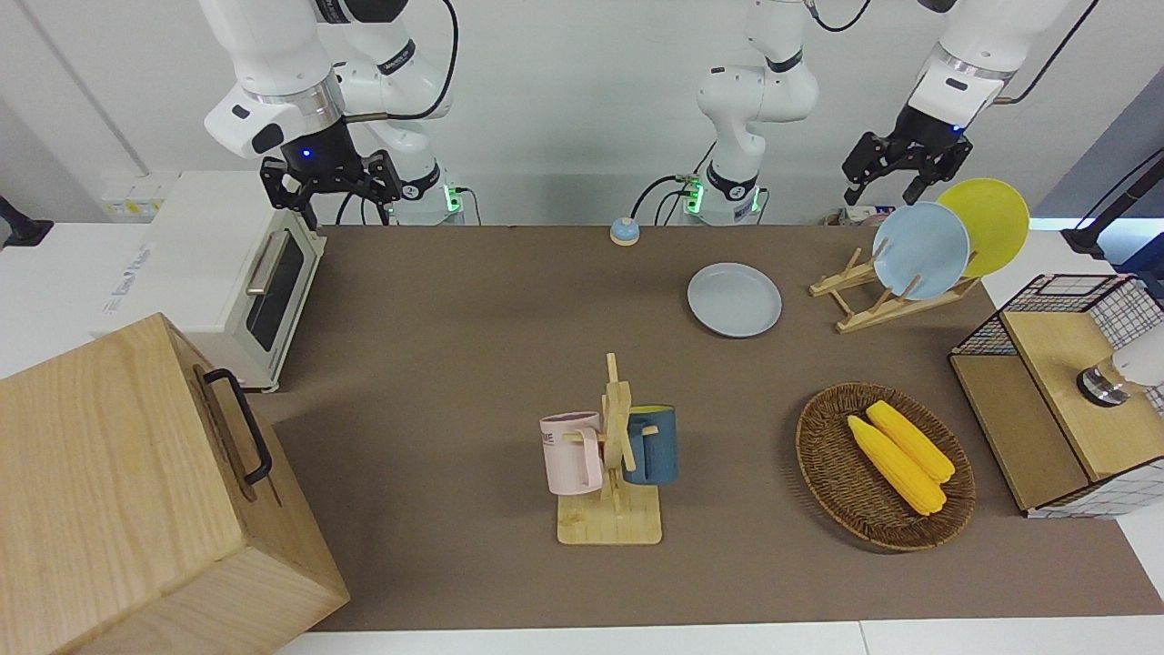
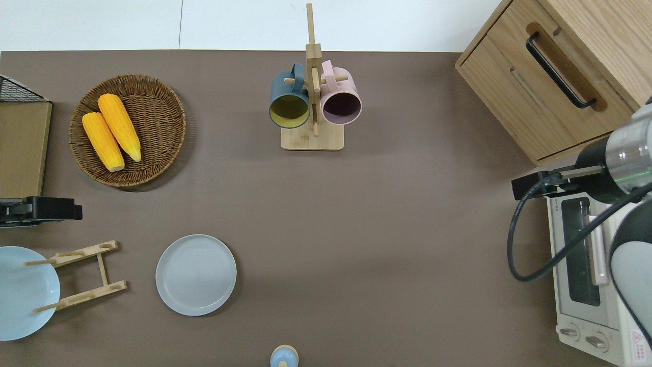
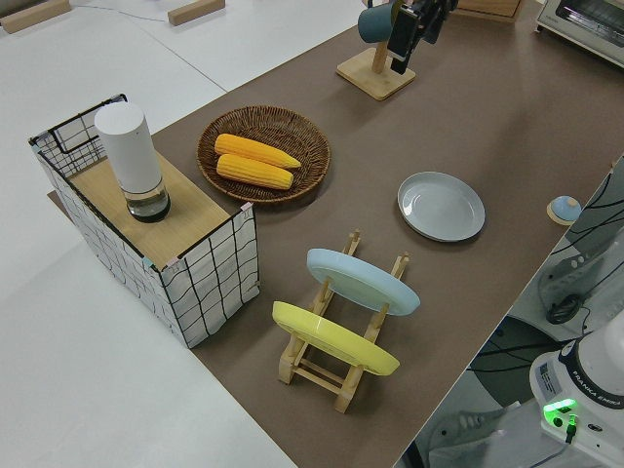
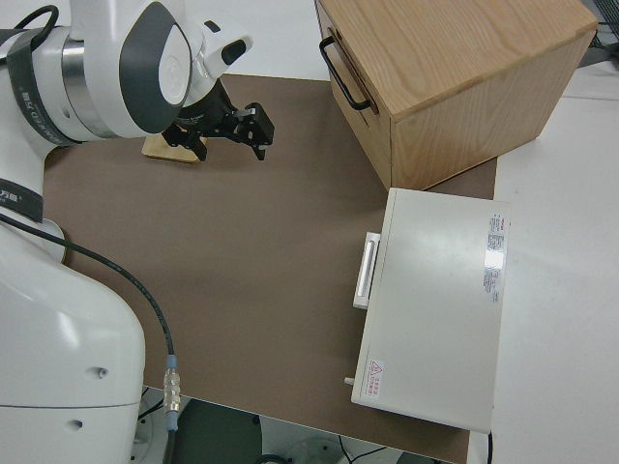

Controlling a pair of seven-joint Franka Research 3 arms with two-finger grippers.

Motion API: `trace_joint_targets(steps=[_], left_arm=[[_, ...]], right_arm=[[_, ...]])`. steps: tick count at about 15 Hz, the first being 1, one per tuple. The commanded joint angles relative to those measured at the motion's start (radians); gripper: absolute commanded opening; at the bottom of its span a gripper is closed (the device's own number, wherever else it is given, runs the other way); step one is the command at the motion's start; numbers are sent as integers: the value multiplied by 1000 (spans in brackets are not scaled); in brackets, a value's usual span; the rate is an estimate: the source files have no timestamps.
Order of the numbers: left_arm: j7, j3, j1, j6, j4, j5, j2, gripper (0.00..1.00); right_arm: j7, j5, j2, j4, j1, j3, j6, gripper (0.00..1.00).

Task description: Pick gray plate from low plate rack and place it on table with left arm

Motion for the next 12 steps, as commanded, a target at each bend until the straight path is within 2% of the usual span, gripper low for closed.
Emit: trace_joint_targets(steps=[1,3,8,9,12], left_arm=[[33,-42,51,31,-37,17,-30,985],[35,-73,76,32,-37,18,-26,985],[38,-84,76,35,-37,25,-26,987],[38,-97,82,35,-41,35,-24,985],[36,-110,88,84,-83,41,-30,987]], right_arm=[[13,-2,-1,9,-19,18,-14,983],[13,-2,-3,9,-19,18,-14,983],[13,-2,-3,9,-19,18,-14,983],[13,-2,-3,9,-19,18,-13,983],[13,-2,-1,9,-20,18,-14,983]])
